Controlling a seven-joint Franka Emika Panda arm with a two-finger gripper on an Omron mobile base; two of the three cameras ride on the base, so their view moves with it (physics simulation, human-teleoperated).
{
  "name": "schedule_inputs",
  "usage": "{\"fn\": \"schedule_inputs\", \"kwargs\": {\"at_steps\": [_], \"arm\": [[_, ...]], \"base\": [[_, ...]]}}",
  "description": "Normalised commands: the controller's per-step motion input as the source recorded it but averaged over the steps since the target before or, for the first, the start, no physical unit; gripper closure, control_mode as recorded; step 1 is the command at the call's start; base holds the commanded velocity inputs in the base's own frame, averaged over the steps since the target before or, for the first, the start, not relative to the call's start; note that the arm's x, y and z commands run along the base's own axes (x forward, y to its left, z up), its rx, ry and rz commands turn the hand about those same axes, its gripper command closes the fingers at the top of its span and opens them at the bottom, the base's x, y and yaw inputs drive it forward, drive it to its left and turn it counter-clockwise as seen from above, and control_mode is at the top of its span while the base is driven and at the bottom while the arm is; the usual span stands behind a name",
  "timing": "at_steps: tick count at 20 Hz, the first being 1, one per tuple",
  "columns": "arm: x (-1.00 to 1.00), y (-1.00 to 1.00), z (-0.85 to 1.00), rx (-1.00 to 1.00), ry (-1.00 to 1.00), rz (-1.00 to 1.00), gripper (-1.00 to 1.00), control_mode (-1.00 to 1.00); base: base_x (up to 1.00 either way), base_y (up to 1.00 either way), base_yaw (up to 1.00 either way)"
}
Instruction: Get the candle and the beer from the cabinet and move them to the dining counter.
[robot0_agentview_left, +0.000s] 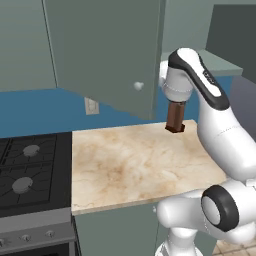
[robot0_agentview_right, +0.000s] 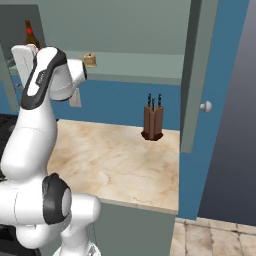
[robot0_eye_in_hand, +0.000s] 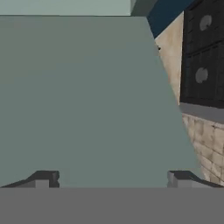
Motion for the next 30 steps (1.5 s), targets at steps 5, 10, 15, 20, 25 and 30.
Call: {"fn": "schedule_inputs", "kwargs": {"at_steps": [5,10,15,20,25,30], "arm": [[-0.82,0.86,0.0,-0.06,0.0,0.15,-1.0,-1.0],[-0.59,0.94,-0.02,-0.08,0.0,0.1,-1.0,-1.0],[-0.28,0.93,-0.07,-0.12,0.0,0.05,-1.0,-1.0],[-0.08,0.16,-0.05,-0.07,0.02,0.0,-1.0,-1.0],[-0.05,-0.19,-0.01,-0.07,-0.05,0.0,-1.0,-1.0],[-0.19,-0.72,0.0,-0.15,-0.19,-0.08,-1.0,-1.0]], "base": [[0.0,0.0,0.0],[0.0,0.0,0.0],[0.0,0.0,0.0],[0.0,0.0,0.0],[0.0,0.0,0.0],[0.0,0.0,0.0]]}}
